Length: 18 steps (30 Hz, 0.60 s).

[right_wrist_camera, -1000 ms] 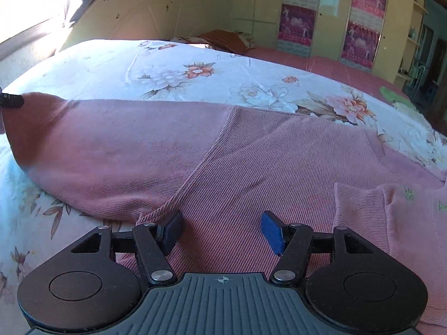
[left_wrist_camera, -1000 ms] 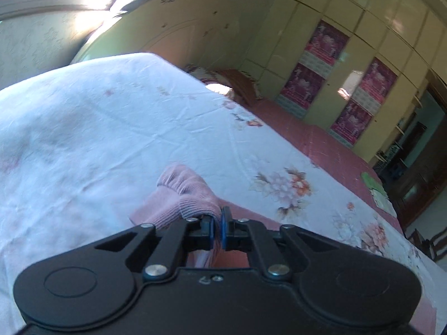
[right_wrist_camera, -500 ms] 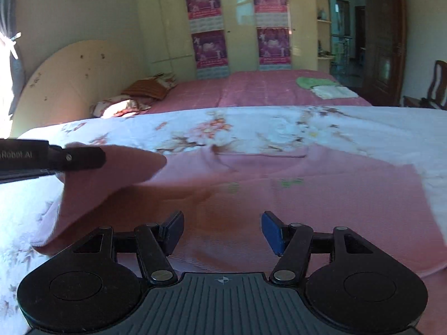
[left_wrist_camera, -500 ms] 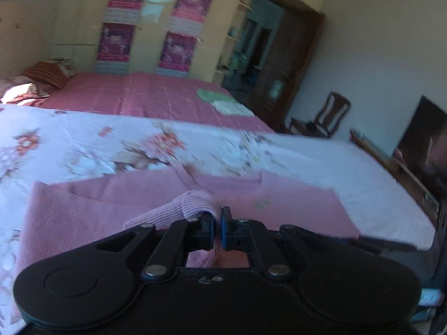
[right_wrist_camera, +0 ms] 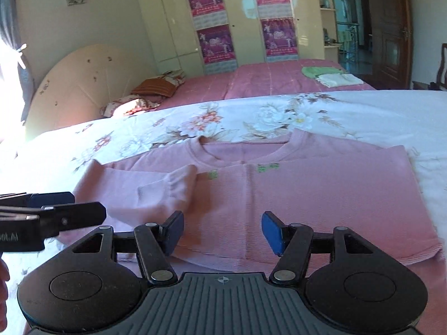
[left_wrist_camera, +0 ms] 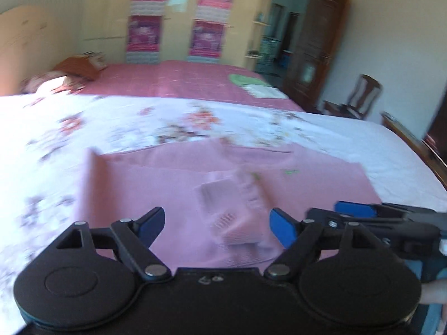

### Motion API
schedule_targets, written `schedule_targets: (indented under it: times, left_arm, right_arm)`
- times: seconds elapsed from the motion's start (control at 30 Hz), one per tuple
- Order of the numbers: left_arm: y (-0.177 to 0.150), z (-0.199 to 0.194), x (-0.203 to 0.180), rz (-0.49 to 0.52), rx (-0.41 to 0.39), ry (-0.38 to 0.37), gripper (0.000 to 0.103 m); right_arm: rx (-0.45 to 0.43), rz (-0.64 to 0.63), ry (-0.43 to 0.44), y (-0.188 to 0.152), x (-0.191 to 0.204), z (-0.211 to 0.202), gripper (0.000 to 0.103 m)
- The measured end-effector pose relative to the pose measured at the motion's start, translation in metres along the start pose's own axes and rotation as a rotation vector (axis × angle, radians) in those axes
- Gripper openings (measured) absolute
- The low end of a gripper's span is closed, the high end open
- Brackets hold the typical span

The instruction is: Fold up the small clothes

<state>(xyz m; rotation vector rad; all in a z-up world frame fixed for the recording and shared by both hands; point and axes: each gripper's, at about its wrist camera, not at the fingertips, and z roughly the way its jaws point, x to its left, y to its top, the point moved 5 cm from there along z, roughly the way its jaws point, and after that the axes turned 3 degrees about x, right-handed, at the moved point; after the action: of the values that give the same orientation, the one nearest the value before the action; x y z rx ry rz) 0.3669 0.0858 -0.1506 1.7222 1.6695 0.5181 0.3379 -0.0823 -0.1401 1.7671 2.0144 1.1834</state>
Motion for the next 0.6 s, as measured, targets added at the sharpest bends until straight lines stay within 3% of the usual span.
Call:
schedule_targets:
  times: [0.07,0.2,0.33,0.4,0.47,0.5,0.53,0.57,0.6]
  left_arm:
    - [-0.003,-0.002,0.03,-0.054,0.008,0.069,0.081]
    - [-0.011,0.008,0.079,-0.145,0.043,0.199,0.071]
    - [-0.024,0.025,0.098,-0.181,0.095,0.221,0.054]
    - [-0.029,0.029,0.102,-0.198,0.1,0.229,0.054]
    - [-0.033,0.03,0.105,-0.217,0.107,0.228,0.061]
    - [-0.033,0.031,0.106,-0.225,0.111,0.223,0.07]
    - [-0.034,0.032,0.106,-0.235,0.117,0.213,0.073]
    - [-0.034,0.033,0.107,-0.239,0.118,0.214,0.073]
    - [-0.034,0.033,0.107,-0.235,0.117,0.218,0.073]
  right_arm:
    - [0.001,-0.065,0.024,-0.002,0.024,0.006,0.061]
    - [0.031,-0.209,0.018,-0.016,0.057,0.022,0.061]
    - [0.057,-0.355,-0.077,-0.035,0.073,0.05,0.061]
    - [0.05,-0.374,-0.1,-0.035,0.073,0.06,0.061]
    - [0.043,-0.356,-0.096,-0.031,0.073,0.065,0.061]
    - [0.04,-0.337,-0.087,-0.028,0.071,0.067,0.058]
    - [0.044,-0.324,-0.086,-0.023,0.069,0.07,0.024]
    - [0.053,-0.31,-0.088,-0.02,0.066,0.072,0.01]
    - [0.05,-0.271,-0.074,-0.015,0.061,0.071,0.011]
